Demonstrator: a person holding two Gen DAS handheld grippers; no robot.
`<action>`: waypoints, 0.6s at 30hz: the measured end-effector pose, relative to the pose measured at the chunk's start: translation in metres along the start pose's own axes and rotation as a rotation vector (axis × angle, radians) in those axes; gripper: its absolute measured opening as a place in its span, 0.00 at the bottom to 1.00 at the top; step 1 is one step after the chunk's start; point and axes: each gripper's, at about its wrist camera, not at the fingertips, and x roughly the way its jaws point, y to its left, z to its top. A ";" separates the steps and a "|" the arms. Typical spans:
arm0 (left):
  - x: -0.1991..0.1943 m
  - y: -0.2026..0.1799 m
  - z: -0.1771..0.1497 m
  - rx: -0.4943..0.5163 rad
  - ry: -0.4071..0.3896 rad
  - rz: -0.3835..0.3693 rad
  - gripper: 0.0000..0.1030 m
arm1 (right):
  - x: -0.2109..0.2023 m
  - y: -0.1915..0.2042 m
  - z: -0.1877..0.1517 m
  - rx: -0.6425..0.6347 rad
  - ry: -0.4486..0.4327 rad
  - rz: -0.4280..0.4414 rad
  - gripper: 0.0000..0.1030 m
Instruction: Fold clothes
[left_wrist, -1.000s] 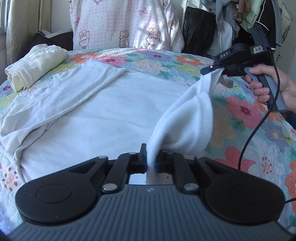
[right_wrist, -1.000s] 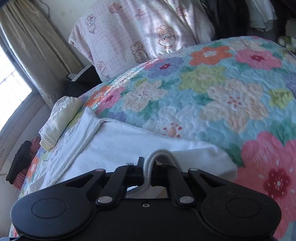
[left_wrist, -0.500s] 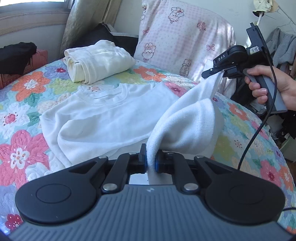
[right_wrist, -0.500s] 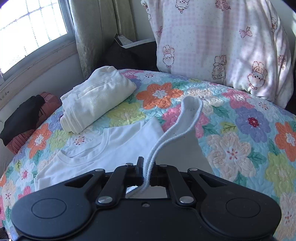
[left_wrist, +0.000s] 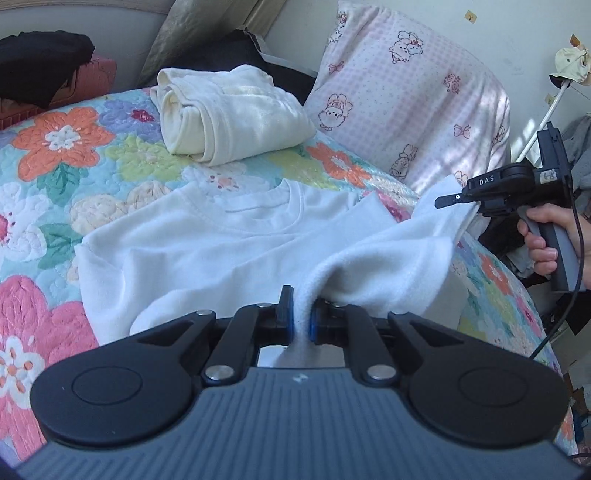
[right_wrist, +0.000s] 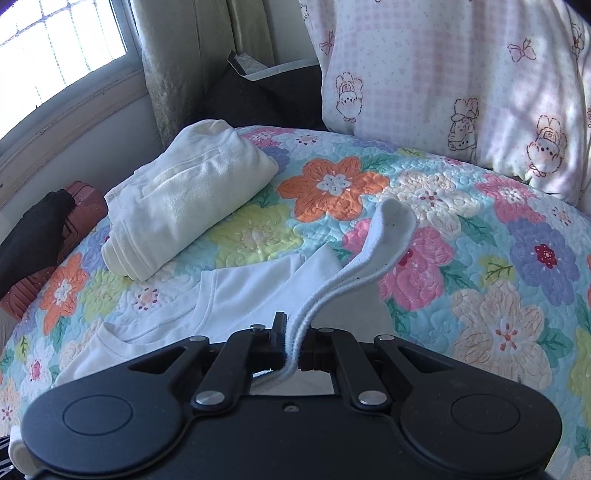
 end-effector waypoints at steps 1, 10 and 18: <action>0.000 0.002 0.001 0.014 -0.004 0.014 0.07 | 0.008 -0.001 -0.002 0.003 0.013 0.002 0.06; 0.005 0.031 0.015 -0.056 -0.113 0.100 0.28 | 0.048 0.021 0.023 -0.030 -0.019 0.028 0.06; -0.010 0.066 0.019 -0.142 -0.167 0.205 0.42 | 0.068 0.034 0.038 0.053 -0.076 0.102 0.43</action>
